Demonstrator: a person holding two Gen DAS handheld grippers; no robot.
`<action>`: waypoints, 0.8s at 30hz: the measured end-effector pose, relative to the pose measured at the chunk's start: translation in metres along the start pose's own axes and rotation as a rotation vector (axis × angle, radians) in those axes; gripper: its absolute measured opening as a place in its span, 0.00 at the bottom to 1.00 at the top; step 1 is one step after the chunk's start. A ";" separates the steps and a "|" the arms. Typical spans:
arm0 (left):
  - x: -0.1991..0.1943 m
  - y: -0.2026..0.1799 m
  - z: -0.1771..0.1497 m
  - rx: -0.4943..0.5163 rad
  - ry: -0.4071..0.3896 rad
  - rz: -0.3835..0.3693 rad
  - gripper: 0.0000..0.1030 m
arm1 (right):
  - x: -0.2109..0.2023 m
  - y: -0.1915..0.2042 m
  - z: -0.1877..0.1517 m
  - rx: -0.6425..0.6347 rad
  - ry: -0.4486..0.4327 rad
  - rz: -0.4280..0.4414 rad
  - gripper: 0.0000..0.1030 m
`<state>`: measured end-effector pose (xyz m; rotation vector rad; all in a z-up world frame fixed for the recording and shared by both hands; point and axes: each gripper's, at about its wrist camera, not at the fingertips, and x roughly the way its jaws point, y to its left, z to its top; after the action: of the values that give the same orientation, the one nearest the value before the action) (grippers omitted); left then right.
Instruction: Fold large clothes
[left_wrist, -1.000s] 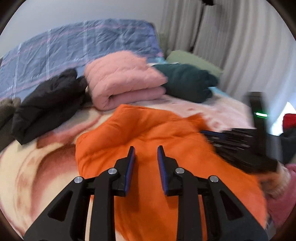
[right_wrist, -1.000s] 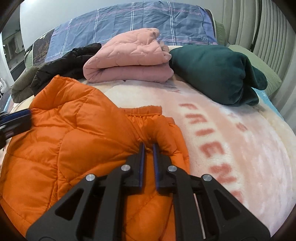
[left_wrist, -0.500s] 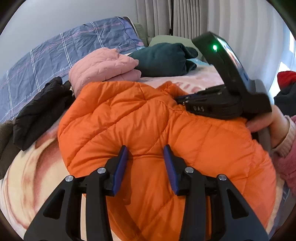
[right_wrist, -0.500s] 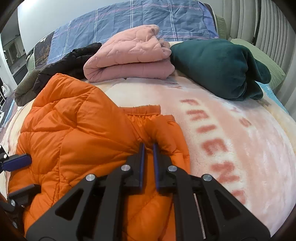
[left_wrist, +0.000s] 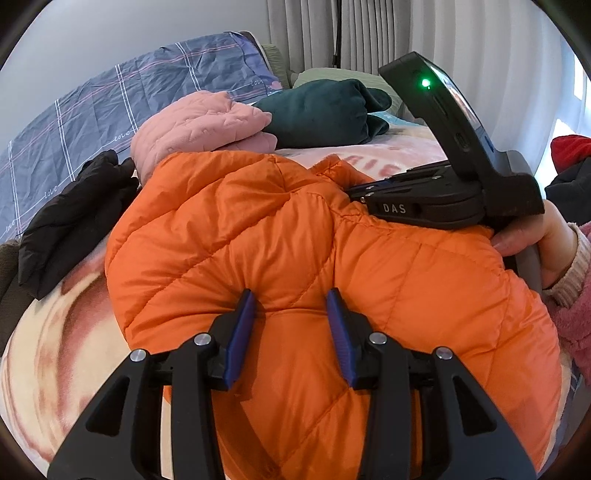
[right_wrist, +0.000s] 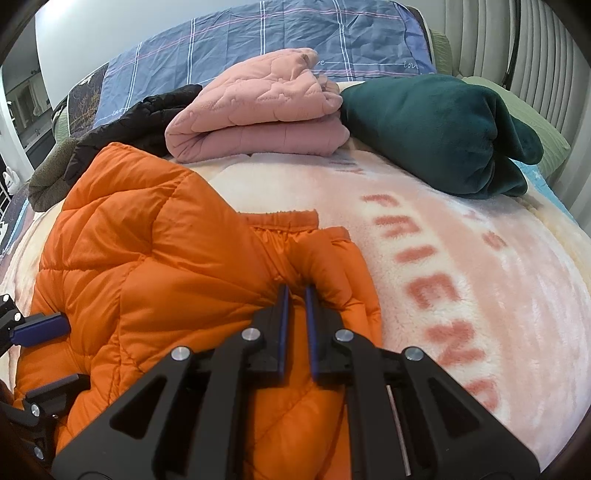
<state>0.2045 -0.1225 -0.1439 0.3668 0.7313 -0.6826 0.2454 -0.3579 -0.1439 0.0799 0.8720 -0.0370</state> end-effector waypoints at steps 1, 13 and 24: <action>0.000 0.000 0.000 0.000 0.000 0.001 0.40 | 0.000 0.000 0.000 -0.001 0.000 -0.001 0.09; 0.002 -0.002 0.000 0.009 0.007 0.011 0.40 | 0.002 0.001 0.002 -0.015 0.000 -0.008 0.09; 0.002 -0.002 0.000 0.010 0.007 0.013 0.41 | 0.002 0.004 0.002 -0.029 0.000 -0.029 0.09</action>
<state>0.2038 -0.1250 -0.1458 0.3826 0.7318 -0.6732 0.2484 -0.3544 -0.1445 0.0397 0.8739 -0.0518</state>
